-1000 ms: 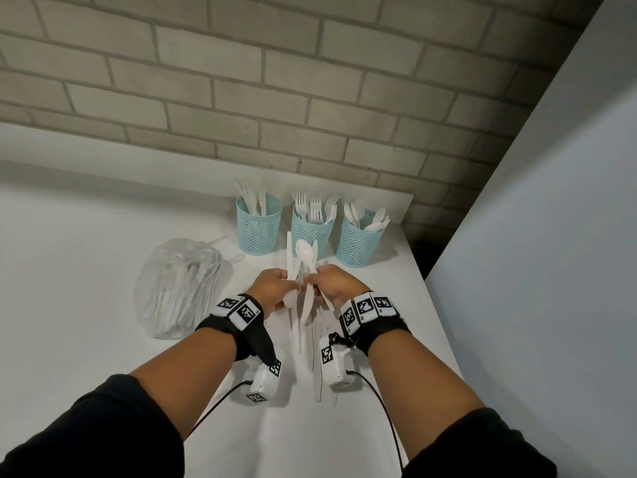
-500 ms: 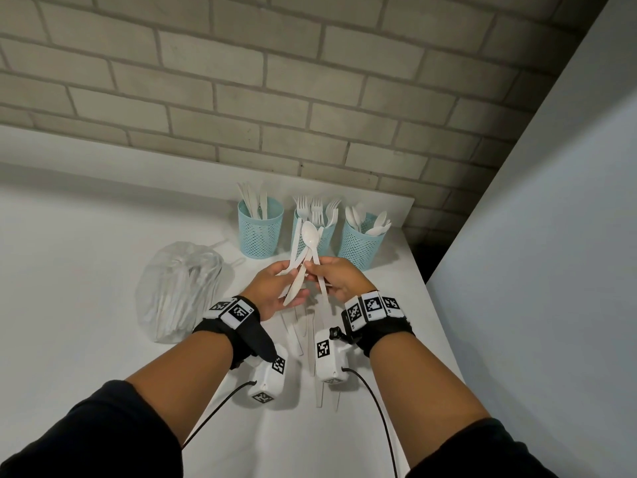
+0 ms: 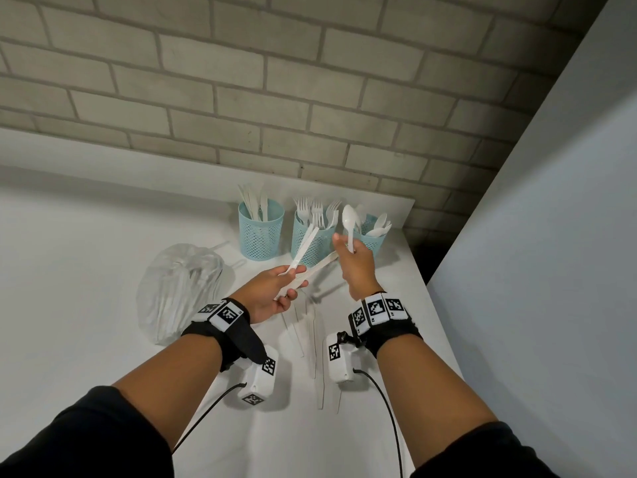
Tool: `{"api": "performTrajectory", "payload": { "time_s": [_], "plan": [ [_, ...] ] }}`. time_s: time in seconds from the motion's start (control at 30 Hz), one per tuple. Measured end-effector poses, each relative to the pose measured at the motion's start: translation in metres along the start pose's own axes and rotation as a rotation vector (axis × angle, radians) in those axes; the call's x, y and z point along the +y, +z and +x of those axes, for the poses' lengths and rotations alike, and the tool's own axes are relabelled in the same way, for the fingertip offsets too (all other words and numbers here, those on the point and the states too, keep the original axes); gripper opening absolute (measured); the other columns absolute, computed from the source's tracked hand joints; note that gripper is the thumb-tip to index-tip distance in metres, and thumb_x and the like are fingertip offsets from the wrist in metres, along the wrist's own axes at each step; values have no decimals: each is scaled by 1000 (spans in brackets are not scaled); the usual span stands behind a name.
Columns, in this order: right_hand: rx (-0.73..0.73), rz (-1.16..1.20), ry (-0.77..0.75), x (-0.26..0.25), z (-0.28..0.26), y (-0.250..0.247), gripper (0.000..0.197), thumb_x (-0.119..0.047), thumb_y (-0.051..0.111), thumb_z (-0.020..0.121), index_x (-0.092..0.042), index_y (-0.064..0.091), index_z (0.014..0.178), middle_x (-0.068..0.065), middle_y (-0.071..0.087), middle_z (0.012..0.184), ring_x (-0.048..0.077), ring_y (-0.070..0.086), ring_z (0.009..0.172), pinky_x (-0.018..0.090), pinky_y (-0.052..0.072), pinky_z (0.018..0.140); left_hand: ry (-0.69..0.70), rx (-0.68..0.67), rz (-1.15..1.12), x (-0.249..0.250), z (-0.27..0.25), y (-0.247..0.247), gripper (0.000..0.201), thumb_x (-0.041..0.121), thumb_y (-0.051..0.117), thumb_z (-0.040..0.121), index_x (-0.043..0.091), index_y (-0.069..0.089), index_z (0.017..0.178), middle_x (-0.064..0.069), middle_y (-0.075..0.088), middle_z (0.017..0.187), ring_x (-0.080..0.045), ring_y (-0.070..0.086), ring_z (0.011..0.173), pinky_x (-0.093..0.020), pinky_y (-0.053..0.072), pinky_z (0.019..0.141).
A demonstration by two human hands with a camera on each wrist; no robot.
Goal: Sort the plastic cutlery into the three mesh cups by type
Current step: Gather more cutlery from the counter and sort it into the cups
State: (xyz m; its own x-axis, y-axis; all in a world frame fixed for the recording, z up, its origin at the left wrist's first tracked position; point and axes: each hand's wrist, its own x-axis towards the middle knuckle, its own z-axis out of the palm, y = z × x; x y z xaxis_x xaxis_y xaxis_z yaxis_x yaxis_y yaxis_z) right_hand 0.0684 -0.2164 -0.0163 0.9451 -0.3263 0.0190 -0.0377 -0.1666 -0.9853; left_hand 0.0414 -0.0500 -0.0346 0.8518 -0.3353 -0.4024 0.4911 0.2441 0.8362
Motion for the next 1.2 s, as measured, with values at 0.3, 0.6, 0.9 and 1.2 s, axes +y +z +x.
{"api": "performTrajectory", "payload": {
  "time_s": [0.3, 0.6, 0.9, 1.2],
  "plan": [
    [-146, -724, -557, -5, -4, 3, 32, -27, 42, 99, -7, 67, 95, 3, 54, 80, 22, 48, 84, 36, 38, 80, -116, -140, 148, 8, -5, -3, 21, 20, 41, 100, 9, 59, 104, -7, 60, 80, -2, 38, 43, -8, 29, 37],
    [-160, -869, -483, 14, -11, 3, 41, -38, 38, 99, -5, 60, 88, 16, 65, 78, 31, 57, 72, 31, 38, 60, 94, 133, 46, 12, 0, -10, 18, 12, 65, 86, 6, 59, 102, -4, 62, 71, -1, 47, 41, -7, 42, 42],
    [-183, -586, -328, 6, -23, 23, 43, -30, 44, 98, -14, 44, 58, -4, 39, 53, 17, 39, 56, 21, 28, 49, 198, 207, -189, 8, 10, 1, 6, 19, 60, 91, 14, 59, 89, 3, 56, 77, -5, 50, 67, -10, 47, 54],
    [-292, -201, 72, -2, -21, 24, 36, -30, 42, 99, -5, 67, 93, 5, 65, 74, 18, 60, 64, 31, 50, 69, 164, 157, -164, 9, 8, 3, 25, 21, 36, 102, 13, 59, 100, -2, 67, 92, -13, 61, 84, -25, 46, 75]
  ]
}}
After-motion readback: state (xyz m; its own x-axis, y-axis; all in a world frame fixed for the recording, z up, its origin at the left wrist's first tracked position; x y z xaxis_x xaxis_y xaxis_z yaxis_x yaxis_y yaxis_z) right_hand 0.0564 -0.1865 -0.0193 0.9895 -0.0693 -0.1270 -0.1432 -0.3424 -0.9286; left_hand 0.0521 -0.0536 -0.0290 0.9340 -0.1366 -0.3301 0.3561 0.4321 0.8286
